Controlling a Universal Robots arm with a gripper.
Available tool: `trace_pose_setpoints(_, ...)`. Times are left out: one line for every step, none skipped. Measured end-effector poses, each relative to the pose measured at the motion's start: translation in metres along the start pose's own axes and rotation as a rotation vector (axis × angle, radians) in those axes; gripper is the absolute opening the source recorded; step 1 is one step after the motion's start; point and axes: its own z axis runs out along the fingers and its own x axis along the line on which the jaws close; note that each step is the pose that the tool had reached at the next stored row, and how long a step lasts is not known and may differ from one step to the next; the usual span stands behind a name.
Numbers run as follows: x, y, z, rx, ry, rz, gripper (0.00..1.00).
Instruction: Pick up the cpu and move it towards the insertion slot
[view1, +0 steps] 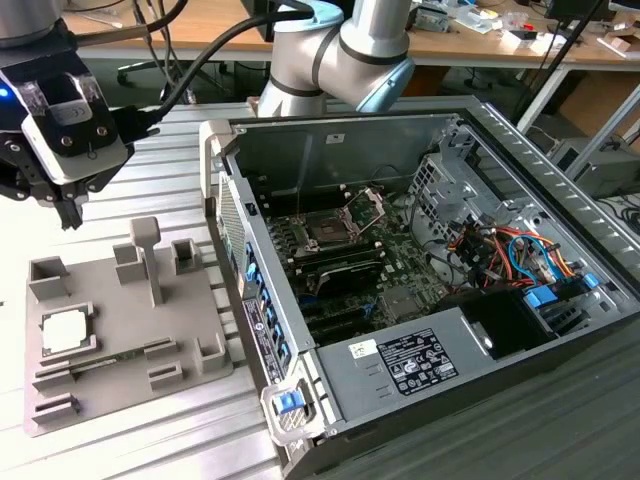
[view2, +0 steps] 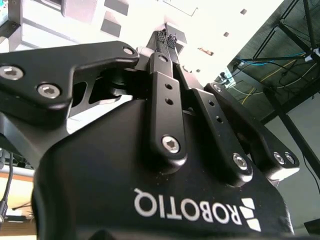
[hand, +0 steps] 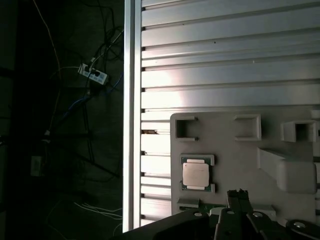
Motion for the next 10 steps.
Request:
trace_pose_setpoints(0.0006, 0.0000, 0.0006, 0.0000, 0.0000, 0.000, 0.11)
trace_pose_setpoints(0.0009, -0.0001, 0.0011, 0.0000, 0.0000, 0.000, 0.11)
trace_pose_setpoints(0.0012, -0.0003, 0.0016, 0.0000, 0.0000, 0.000, 0.11)
trace_pose_setpoints(0.0014, -0.0005, 0.0020, -0.0001, -0.0002, 0.000, 0.11)
trace_pose_setpoints(0.0019, -0.0008, 0.0023, 0.0000, 0.0000, 0.000, 0.11)
trace_pose_setpoints(0.0021, -0.0010, 0.0028, -0.0002, -0.0002, 0.000, 0.11)
trace_pose_setpoints(0.0023, -0.0012, 0.0031, -0.0001, -0.0001, 0.000, 0.11)
trace_pose_setpoints(0.0024, -0.0015, 0.0035, 0.0000, 0.0000, 0.000, 0.11)
trace_pose_setpoints(0.0028, -0.0019, 0.0044, 0.0000, 0.0001, 0.000, 0.11)
trace_pose_setpoints(0.0032, -0.0021, 0.0052, 0.0000, 0.0001, 0.000, 0.11)
